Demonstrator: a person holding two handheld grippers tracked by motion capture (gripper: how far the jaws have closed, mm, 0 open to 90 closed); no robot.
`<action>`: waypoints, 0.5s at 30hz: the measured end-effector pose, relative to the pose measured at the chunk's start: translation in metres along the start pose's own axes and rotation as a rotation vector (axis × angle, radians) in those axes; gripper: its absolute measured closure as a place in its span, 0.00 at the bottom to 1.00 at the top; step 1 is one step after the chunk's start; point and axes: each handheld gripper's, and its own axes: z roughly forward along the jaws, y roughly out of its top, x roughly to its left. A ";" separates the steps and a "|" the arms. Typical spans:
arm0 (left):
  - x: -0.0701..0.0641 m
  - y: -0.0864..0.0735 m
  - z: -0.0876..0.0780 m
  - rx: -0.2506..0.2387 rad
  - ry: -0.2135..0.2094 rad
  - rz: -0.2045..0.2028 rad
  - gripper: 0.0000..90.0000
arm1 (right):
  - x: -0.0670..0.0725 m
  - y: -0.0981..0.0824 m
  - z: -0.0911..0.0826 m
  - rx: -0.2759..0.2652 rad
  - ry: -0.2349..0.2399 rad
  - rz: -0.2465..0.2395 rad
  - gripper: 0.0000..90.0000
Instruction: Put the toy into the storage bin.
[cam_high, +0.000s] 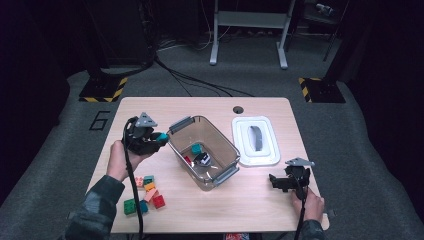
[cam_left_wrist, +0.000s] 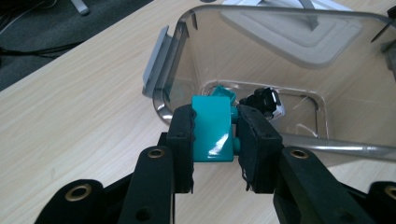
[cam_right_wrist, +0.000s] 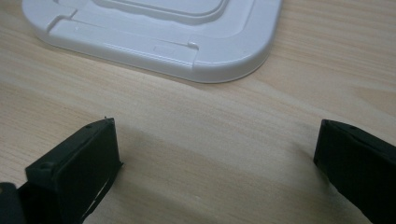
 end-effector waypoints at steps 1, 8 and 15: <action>0.000 0.003 0.001 -0.001 0.000 0.007 0.76 | 0.000 0.000 0.000 0.000 -0.003 0.000 0.00; -0.006 0.020 0.007 -0.019 -0.003 0.023 0.76 | 0.000 0.000 0.000 0.000 0.000 0.000 0.00; -0.013 0.032 0.028 0.005 -0.036 0.047 0.76 | 0.000 0.000 0.000 0.001 -0.003 0.002 0.00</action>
